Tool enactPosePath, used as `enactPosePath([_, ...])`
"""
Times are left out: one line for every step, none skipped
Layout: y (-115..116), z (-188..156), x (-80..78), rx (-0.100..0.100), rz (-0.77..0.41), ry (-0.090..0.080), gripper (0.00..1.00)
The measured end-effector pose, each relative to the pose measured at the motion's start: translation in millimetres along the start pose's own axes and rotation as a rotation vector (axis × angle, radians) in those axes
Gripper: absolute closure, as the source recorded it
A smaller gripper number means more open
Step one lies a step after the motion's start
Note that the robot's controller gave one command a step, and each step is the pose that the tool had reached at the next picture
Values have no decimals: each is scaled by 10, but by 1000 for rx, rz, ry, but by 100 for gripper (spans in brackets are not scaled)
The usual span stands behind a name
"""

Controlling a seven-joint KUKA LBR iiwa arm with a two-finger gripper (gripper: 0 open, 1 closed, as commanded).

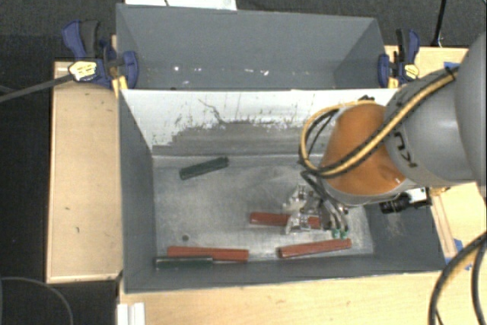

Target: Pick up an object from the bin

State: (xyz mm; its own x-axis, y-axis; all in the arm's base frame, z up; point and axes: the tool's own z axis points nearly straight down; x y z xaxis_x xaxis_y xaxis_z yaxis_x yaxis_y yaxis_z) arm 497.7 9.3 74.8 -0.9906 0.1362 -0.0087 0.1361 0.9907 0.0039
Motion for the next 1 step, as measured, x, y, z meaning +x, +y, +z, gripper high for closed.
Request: enactPosePath([0, 0, 0, 0, 0, 0, 100])
